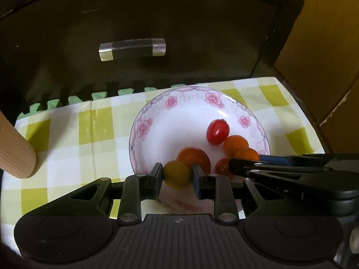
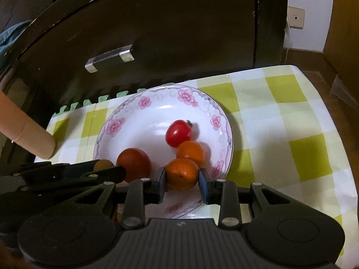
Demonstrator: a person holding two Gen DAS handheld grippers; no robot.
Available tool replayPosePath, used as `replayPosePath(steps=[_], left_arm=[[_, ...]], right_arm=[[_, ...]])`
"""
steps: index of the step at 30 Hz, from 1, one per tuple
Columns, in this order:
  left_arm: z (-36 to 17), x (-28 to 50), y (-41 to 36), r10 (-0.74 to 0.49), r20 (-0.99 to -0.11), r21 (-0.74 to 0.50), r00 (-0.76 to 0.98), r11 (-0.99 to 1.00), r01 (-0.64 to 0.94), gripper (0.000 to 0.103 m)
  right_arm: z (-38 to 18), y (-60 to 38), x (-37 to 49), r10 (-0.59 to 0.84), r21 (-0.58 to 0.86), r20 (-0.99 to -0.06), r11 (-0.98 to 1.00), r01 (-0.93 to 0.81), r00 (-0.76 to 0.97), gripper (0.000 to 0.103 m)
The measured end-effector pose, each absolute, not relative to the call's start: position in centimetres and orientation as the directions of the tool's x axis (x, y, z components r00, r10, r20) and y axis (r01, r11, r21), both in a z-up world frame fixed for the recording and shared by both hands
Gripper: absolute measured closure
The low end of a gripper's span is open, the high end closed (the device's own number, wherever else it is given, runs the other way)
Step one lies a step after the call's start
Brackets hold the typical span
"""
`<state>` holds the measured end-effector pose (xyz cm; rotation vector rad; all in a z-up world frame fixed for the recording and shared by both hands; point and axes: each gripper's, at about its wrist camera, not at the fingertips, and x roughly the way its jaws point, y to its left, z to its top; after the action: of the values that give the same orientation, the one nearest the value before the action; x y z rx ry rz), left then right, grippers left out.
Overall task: Organize fruits
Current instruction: 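Open the left gripper over the bowl while the right gripper releases the tangerine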
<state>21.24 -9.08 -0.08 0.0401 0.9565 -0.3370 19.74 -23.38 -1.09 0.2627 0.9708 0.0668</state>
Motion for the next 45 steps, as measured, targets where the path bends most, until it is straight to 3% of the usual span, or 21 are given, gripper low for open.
replayPosePath(steps=[24, 45], left_arm=[[0.0, 23.2, -9.4, -0.28, -0.775, -0.119, 0.567, 0.945, 0.305, 0.068], [1.7, 21.7, -9.0, -0.273, -0.769, -0.103, 0.578, 0.946, 0.309, 0.061]], right_arm=[[-1.5, -23.9, 21.5, 0.164, 0.271, -0.788, 0.958, 0.095, 0.594, 0.072], [0.1, -24.0, 20.6, 0.167, 0.279, -0.778, 0.956, 0.095, 0.606, 0.072]])
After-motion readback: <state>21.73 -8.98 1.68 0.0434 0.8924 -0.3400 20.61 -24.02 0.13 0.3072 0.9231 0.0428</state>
